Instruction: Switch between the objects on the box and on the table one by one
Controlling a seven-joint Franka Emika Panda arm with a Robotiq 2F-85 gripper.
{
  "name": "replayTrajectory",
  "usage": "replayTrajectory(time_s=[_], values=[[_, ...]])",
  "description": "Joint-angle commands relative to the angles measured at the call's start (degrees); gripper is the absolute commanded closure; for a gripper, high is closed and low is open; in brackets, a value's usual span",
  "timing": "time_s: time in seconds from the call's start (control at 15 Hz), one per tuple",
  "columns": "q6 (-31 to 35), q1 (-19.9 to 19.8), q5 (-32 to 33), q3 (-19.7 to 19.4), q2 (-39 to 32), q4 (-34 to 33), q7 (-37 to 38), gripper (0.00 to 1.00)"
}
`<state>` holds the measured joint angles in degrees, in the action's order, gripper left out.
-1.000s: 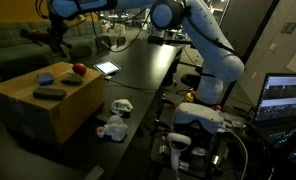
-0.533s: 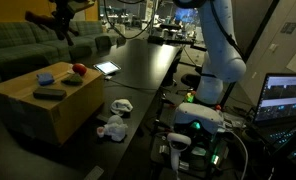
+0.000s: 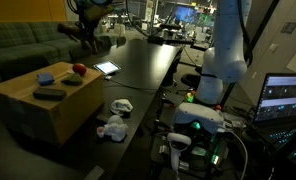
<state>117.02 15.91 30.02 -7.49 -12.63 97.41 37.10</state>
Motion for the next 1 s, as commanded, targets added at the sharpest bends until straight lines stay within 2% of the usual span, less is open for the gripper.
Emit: replayTrajectory(time_s=[0.0,0.33,0.53,0.73,0.93], values=[[-2.14,-2.57,1.32,3.18,10.15,14.37,5.89,0.89],[-0.32,-8.19,-0.41,5.13,16.56,31.99,8.4,0.89],[6.39,-12.08,-1.85,4.31,17.78,42.49,6.88,0.89],[15.81,-16.63,0.57,2.66,14.33,50.6,7.91,0.89],[23.56,-20.08,3.29,0.67,7.26,52.17,8.3,0.89]])
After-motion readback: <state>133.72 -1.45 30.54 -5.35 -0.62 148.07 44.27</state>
